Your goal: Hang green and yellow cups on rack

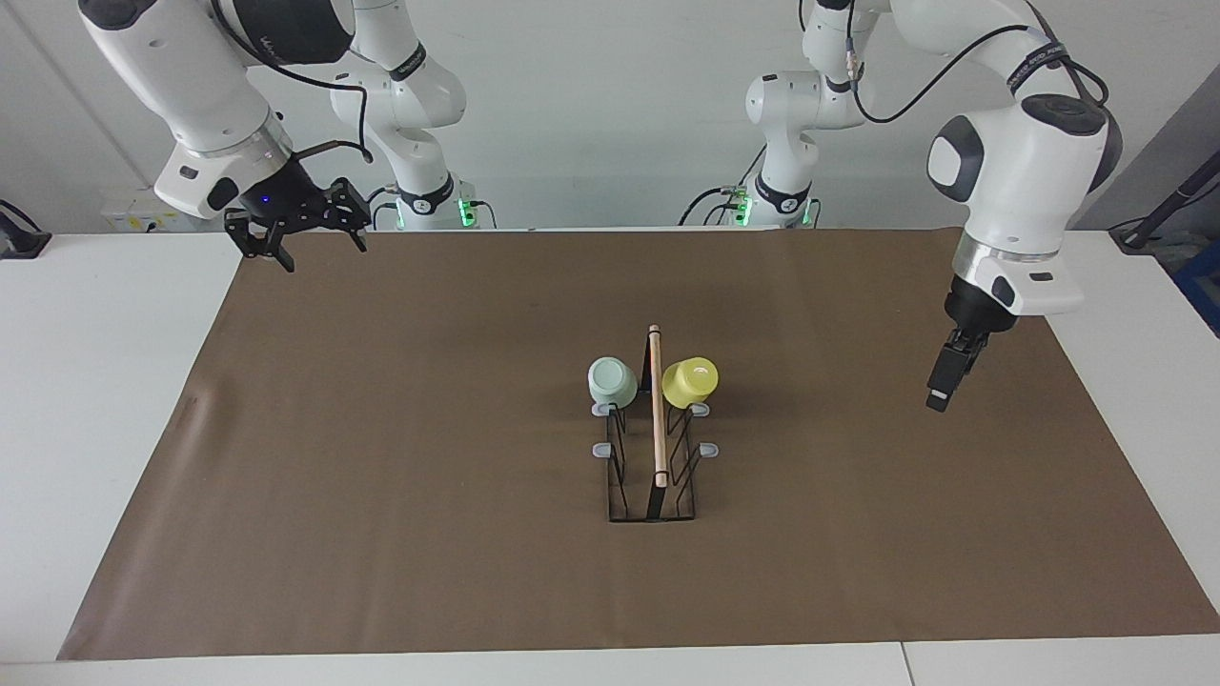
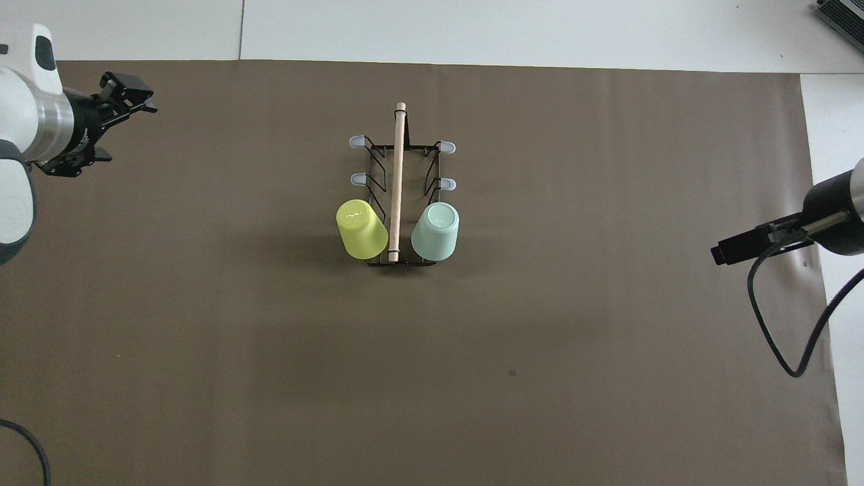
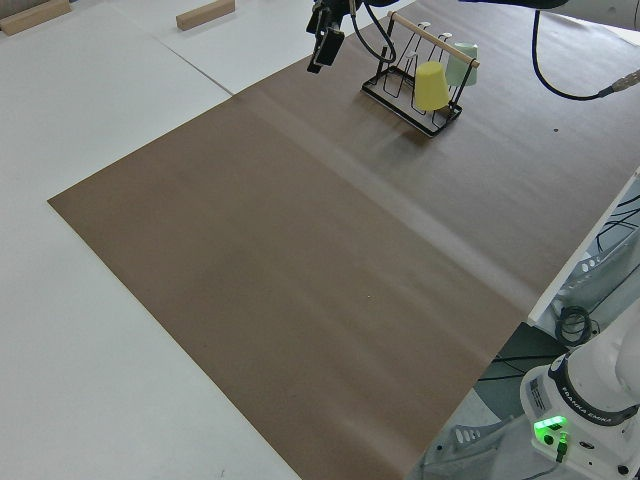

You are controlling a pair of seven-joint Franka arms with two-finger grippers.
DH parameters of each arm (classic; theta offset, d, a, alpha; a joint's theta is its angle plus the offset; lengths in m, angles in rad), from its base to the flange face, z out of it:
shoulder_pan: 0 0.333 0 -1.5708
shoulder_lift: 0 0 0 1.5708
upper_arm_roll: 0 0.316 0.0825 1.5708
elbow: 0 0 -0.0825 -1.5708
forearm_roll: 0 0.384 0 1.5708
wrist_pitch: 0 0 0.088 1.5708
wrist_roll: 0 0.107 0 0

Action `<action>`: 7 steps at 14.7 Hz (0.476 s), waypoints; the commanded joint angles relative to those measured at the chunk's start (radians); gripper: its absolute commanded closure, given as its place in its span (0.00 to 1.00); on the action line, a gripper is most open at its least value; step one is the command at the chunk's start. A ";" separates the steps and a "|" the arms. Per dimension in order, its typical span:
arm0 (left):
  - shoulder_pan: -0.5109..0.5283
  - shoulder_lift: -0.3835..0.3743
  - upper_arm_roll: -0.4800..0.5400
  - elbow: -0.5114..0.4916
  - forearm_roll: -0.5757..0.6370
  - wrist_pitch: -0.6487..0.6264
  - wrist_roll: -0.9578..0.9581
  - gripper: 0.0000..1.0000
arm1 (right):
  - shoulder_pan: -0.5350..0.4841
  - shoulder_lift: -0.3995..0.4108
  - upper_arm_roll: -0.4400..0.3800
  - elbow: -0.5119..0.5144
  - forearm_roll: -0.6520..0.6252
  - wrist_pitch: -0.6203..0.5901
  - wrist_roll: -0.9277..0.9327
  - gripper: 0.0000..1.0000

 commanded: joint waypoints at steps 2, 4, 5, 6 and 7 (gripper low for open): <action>0.048 -0.086 -0.009 -0.056 -0.049 -0.095 0.272 0.00 | 0.028 0.019 -0.030 0.065 -0.017 -0.014 0.037 0.00; 0.064 -0.128 -0.009 -0.054 -0.049 -0.197 0.429 0.00 | 0.015 0.009 -0.030 0.056 -0.014 -0.013 0.037 0.00; 0.064 -0.152 -0.008 -0.049 -0.049 -0.253 0.524 0.00 | 0.012 0.010 -0.032 0.057 -0.014 -0.010 0.037 0.00; 0.064 -0.174 -0.008 -0.039 -0.049 -0.303 0.602 0.00 | 0.012 0.010 -0.032 0.057 -0.016 -0.005 0.040 0.00; 0.062 -0.191 -0.009 -0.022 -0.048 -0.352 0.647 0.00 | 0.008 0.010 -0.032 0.056 -0.016 -0.005 0.041 0.00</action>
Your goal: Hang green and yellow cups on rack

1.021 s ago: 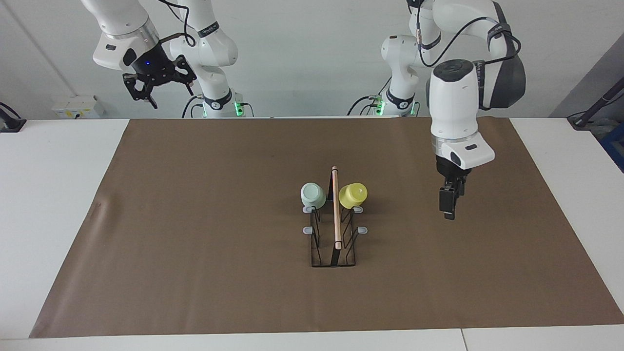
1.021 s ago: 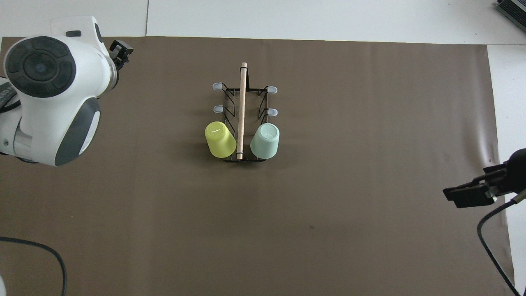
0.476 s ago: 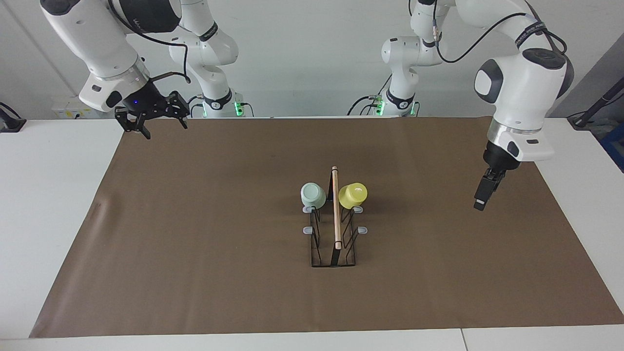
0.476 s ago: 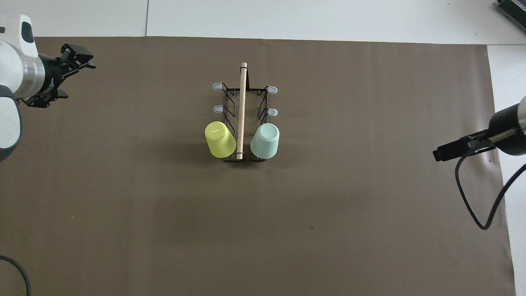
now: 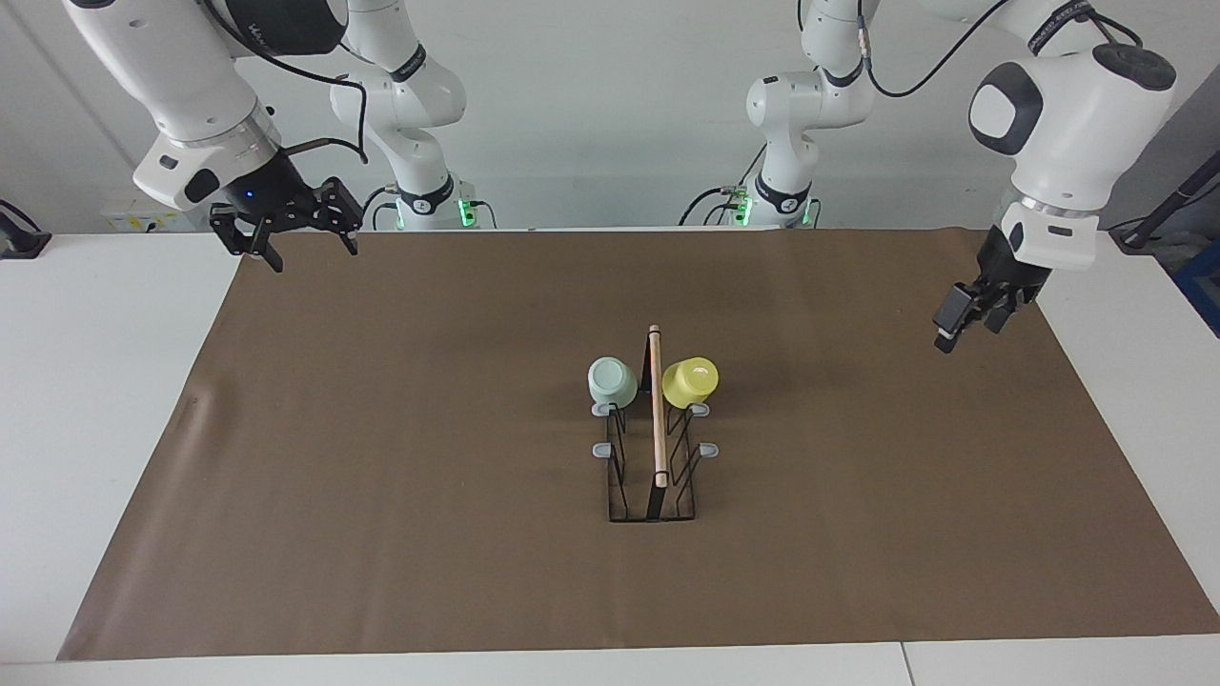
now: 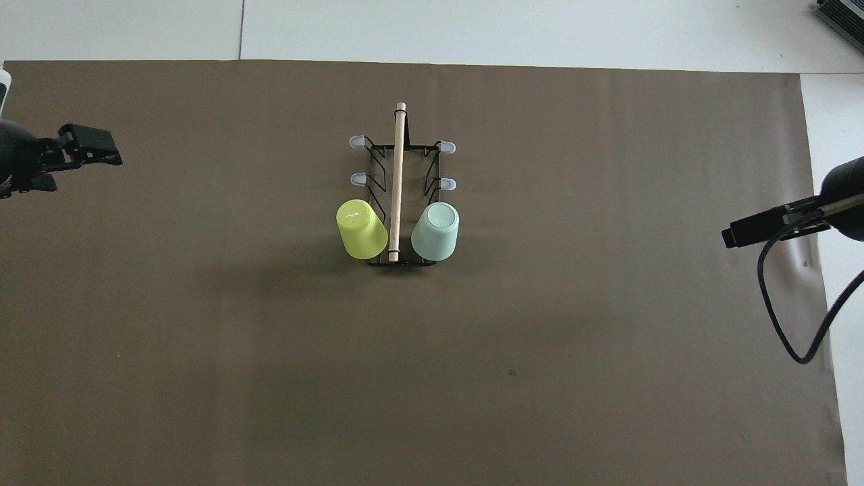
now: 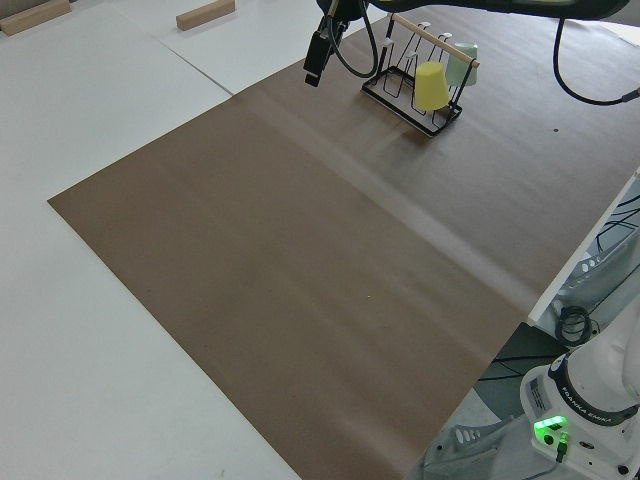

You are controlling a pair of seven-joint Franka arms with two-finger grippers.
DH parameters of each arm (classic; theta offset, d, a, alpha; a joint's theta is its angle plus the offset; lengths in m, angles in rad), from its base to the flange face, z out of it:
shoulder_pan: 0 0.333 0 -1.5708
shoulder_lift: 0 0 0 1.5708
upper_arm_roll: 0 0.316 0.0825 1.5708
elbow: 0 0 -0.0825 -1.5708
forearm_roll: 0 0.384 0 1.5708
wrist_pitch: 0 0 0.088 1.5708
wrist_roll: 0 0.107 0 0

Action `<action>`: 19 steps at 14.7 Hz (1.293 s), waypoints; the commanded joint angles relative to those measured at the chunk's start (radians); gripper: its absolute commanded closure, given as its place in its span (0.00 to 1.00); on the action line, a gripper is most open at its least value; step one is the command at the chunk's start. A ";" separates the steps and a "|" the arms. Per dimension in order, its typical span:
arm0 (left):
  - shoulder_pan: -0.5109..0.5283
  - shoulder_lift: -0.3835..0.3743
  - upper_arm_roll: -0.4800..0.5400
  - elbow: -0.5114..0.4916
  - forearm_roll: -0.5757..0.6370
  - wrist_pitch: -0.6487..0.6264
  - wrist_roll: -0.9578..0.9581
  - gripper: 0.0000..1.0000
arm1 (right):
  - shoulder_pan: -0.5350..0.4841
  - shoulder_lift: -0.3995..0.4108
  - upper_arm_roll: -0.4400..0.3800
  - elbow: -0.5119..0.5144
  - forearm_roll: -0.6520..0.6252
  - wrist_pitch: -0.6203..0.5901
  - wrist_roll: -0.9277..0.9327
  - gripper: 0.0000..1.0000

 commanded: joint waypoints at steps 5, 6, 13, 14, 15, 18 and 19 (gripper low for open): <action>-0.021 -0.058 -0.025 0.159 0.022 -0.355 0.189 0.00 | -0.025 0.000 0.008 0.019 -0.026 -0.010 0.024 0.00; -0.029 -0.058 -0.026 0.174 0.044 -0.385 0.203 0.00 | -0.027 0.000 0.010 0.026 -0.026 -0.012 0.025 0.00; -0.029 -0.110 -0.037 0.101 0.041 -0.340 0.203 0.00 | -0.030 -0.009 0.012 -0.006 -0.029 0.097 0.022 0.00; -0.029 -0.111 -0.037 0.092 0.039 -0.348 0.203 0.00 | -0.030 -0.009 0.012 -0.007 -0.029 0.115 0.019 0.00; -0.029 -0.110 -0.037 0.102 0.038 -0.377 0.200 0.00 | -0.030 -0.009 0.012 -0.007 -0.029 0.115 0.021 0.00; -0.032 -0.108 -0.037 0.095 0.039 -0.388 0.205 0.00 | -0.030 -0.011 0.012 -0.009 -0.029 0.109 0.019 0.00; -0.033 -0.107 -0.037 0.085 0.038 -0.371 0.205 0.00 | -0.030 -0.015 0.012 -0.012 -0.029 0.108 0.019 0.00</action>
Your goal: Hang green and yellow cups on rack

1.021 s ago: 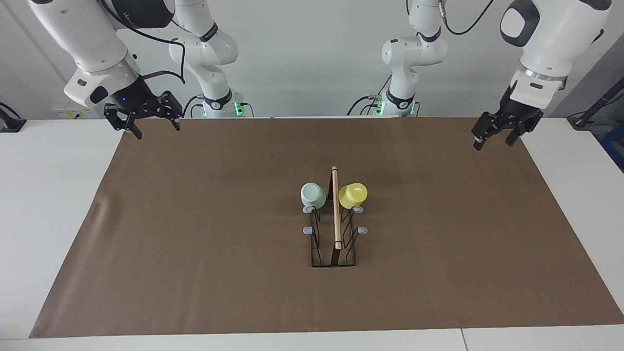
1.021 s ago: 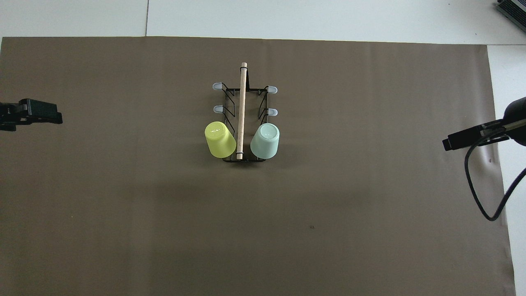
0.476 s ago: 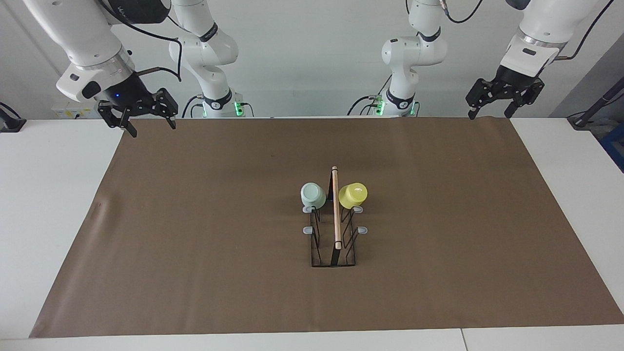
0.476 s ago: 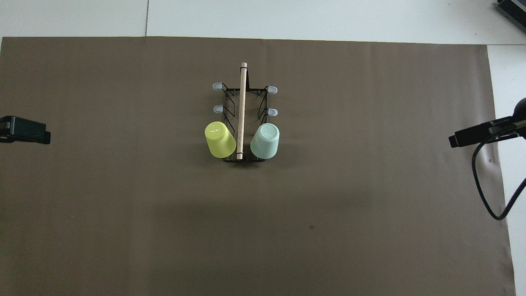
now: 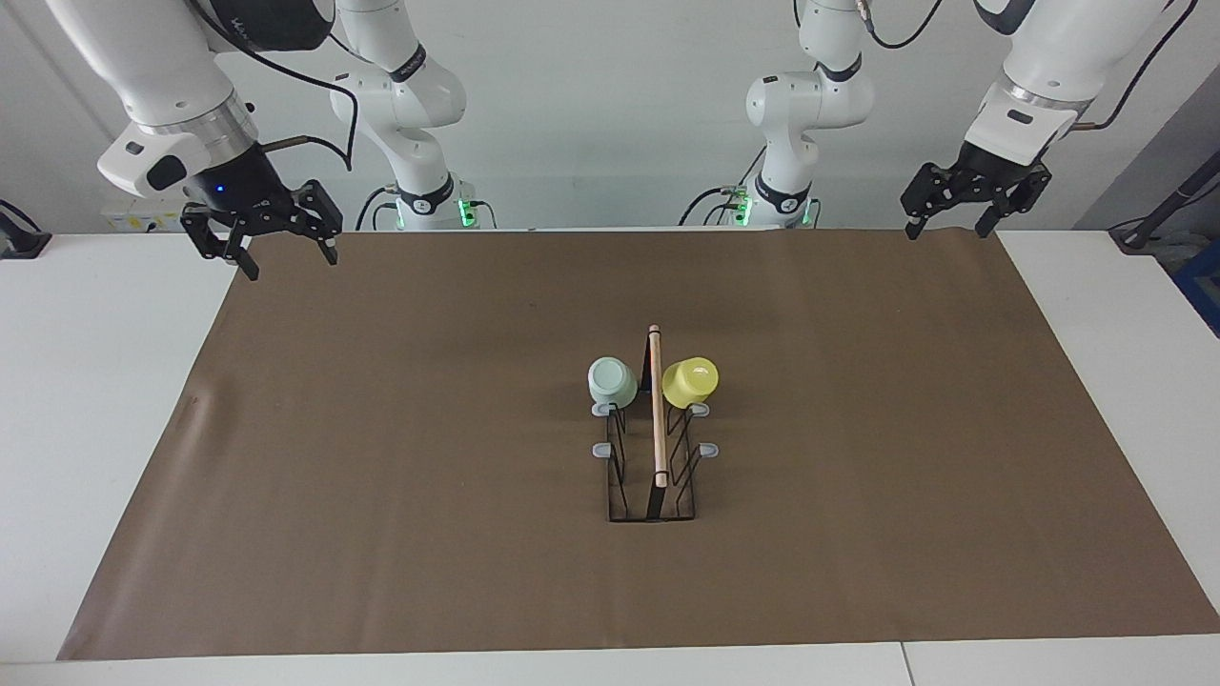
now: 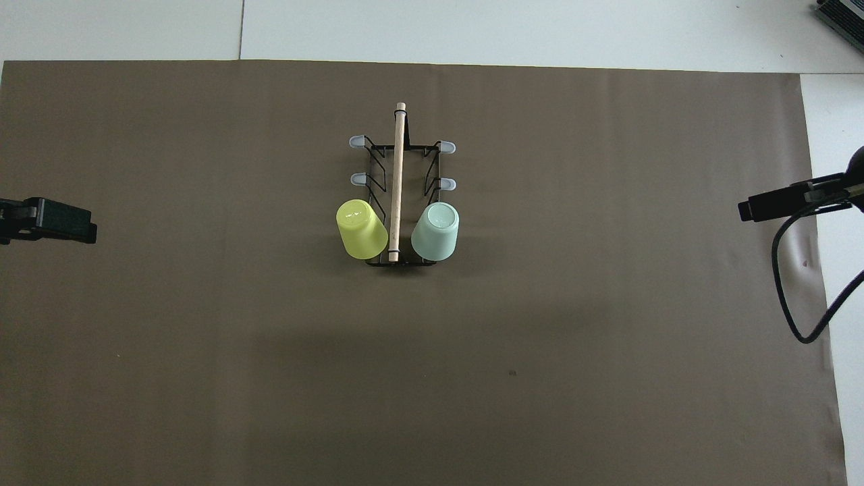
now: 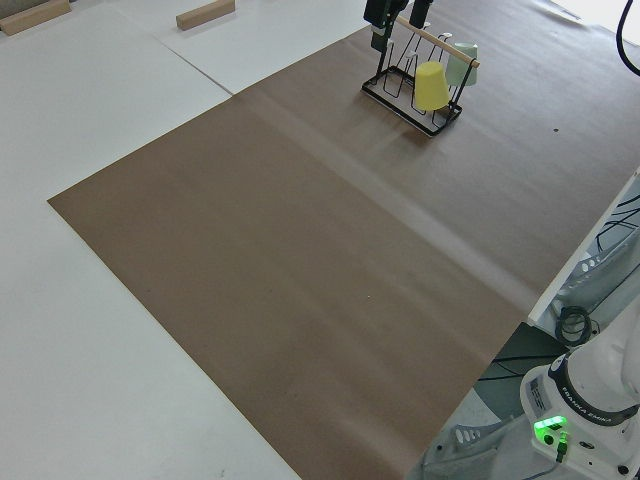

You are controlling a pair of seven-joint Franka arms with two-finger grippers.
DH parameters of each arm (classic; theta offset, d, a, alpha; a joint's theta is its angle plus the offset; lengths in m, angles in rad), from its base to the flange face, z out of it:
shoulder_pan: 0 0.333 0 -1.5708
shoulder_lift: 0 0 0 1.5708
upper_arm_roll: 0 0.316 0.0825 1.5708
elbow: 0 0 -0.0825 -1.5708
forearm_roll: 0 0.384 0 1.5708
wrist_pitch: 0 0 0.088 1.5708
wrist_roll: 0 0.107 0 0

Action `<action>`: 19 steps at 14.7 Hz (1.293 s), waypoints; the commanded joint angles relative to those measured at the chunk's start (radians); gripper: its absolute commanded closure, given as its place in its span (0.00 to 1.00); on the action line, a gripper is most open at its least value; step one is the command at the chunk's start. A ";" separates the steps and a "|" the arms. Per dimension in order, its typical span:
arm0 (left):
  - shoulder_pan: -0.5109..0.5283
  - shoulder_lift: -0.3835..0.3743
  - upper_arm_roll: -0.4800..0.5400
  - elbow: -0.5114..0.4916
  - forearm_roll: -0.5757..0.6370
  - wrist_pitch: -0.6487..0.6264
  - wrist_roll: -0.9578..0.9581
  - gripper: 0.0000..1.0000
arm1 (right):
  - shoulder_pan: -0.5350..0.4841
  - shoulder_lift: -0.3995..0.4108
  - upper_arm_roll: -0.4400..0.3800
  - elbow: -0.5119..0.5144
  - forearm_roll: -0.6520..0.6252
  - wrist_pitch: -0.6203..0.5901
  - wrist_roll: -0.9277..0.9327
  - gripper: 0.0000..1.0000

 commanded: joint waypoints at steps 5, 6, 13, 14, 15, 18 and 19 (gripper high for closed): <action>-0.002 -0.031 0.009 -0.072 0.002 0.037 0.015 0.00 | -0.013 -0.020 0.013 -0.031 -0.026 0.011 0.021 0.00; -0.001 -0.032 0.009 -0.077 0.002 0.046 0.015 0.00 | -0.011 -0.020 0.013 -0.032 -0.026 0.010 0.020 0.00; -0.001 -0.029 0.012 -0.057 -0.034 0.017 0.015 0.00 | -0.011 -0.022 0.013 -0.040 -0.026 0.011 0.024 0.00; -0.002 -0.029 0.012 -0.058 -0.034 0.017 0.015 0.00 | -0.013 -0.022 0.013 -0.040 -0.026 0.013 0.024 0.00; -0.001 -0.031 0.012 -0.060 -0.034 0.017 0.015 0.00 | -0.013 -0.022 0.013 -0.040 -0.026 0.011 0.023 0.00; -0.001 -0.031 0.012 -0.061 -0.034 0.016 0.015 0.00 | -0.013 -0.023 0.013 -0.040 -0.026 0.011 0.023 0.00; -0.001 -0.031 0.012 -0.061 -0.034 0.016 0.015 0.00 | -0.013 -0.023 0.013 -0.040 -0.026 0.011 0.024 0.00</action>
